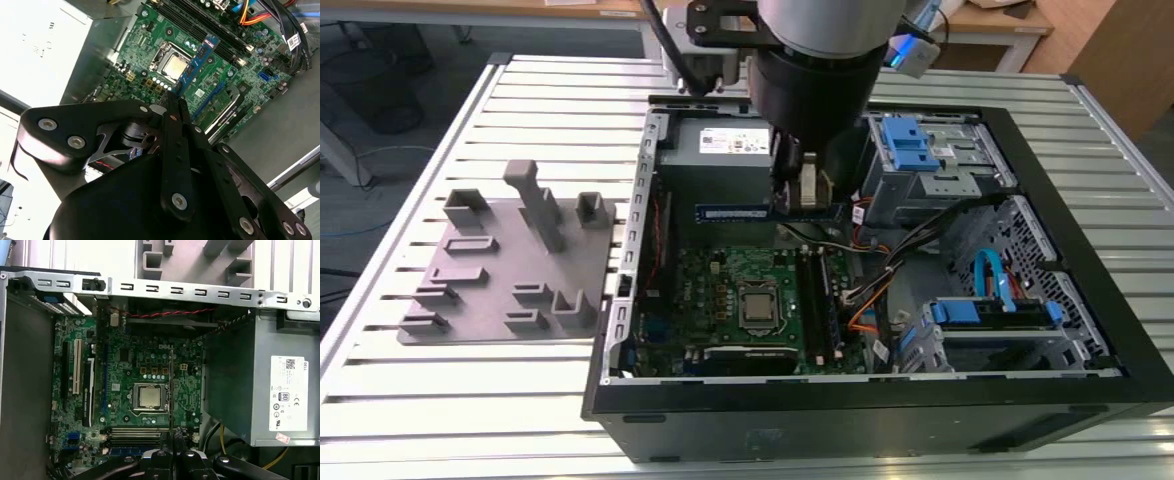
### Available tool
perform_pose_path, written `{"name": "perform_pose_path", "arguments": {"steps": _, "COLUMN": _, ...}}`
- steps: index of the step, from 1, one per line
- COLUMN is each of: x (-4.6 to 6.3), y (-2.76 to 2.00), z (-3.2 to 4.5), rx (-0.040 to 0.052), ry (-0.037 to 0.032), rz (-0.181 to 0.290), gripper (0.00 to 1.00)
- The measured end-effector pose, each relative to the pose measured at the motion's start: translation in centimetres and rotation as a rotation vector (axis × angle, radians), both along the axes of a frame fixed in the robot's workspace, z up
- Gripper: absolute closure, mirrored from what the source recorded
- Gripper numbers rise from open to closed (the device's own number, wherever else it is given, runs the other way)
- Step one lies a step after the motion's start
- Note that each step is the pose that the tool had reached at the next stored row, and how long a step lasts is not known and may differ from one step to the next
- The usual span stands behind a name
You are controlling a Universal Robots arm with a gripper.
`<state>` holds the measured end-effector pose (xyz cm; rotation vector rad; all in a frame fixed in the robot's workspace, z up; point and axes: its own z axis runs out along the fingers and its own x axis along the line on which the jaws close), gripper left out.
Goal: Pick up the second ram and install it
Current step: 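Pick up the second ram and move it above second insertion slot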
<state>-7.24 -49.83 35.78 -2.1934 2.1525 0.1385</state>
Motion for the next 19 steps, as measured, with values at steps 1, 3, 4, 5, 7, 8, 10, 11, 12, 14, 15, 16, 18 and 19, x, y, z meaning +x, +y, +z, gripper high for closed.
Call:
{"name": "perform_pose_path", "arguments": {"steps": 1, "x": 0.0, "y": -0.09, "z": -0.18, "rx": 0.0, "ry": -0.0001, "rz": 0.0, "gripper": 0.87}}
{"name": "perform_pose_path", "arguments": {"steps": 3, "x": 0.0, "y": -0.25, "z": -0.54, "rx": -0.0001, "ry": 0.0, "rz": 0.0, "gripper": 0.87}}
{"name": "perform_pose_path", "arguments": {"steps": 4, "x": 0.0, "y": -0.32, "z": -0.73, "rx": 0.0, "ry": 0.0, "rz": 0.0, "gripper": 0.87}}
{"name": "perform_pose_path", "arguments": {"steps": 5, "x": 0.0, "y": -0.4, "z": -0.9, "rx": -0.0002, "ry": 0.0, "rz": 0.0, "gripper": 0.87}}
{"name": "perform_pose_path", "arguments": {"steps": 7, "x": 0.0, "y": -0.51, "z": -1.27, "rx": -0.0001, "ry": 0.0, "rz": 0.0, "gripper": 0.87}}
{"name": "perform_pose_path", "arguments": {"steps": 8, "x": 0.0, "y": -0.56, "z": -1.45, "rx": 0.0, "ry": 0.0, "rz": 0.0, "gripper": 0.87}}
{"name": "perform_pose_path", "arguments": {"steps": 10, "x": 0.0, "y": -0.72, "z": -1.79, "rx": 0.0, "ry": 0.0, "rz": 0.0, "gripper": 0.87}}
{"name": "perform_pose_path", "arguments": {"steps": 11, "x": 0.0, "y": -0.83, "z": -1.97, "rx": -0.0001, "ry": 0.0, "rz": 0.0, "gripper": 0.87}}
{"name": "perform_pose_path", "arguments": {"steps": 12, "x": 0.0, "y": -0.96, "z": -2.14, "rx": -0.0002, "ry": 0.0001, "rz": 0.0, "gripper": 0.87}}
{"name": "perform_pose_path", "arguments": {"steps": 14, "x": 0.3, "y": -1.15, "z": -2.52, "rx": 0.0002, "ry": -0.0001, "rz": 0.0, "gripper": 0.87}}
{"name": "perform_pose_path", "arguments": {"steps": 15, "x": 0.5, "y": -1.19, "z": -2.7, "rx": 0.0001, "ry": 0.0, "rz": 0.0, "gripper": 0.87}}
{"name": "perform_pose_path", "arguments": {"steps": 16, "x": 0.9, "y": -1.19, "z": -2.86, "rx": -0.0001, "ry": 0.0, "rz": 0.0, "gripper": 0.87}}
{"name": "perform_pose_path", "arguments": {"steps": 18, "x": 1.5, "y": -1.2, "z": -3.22, "rx": 0.0, "ry": 0.0, "rz": 0.0, "gripper": 0.87}}
{"name": "perform_pose_path", "arguments": {"steps": 19, "x": 1.8, "y": -1.2, "z": -3.4, "rx": -0.0002, "ry": 0.0, "rz": 0.0, "gripper": 0.87}}
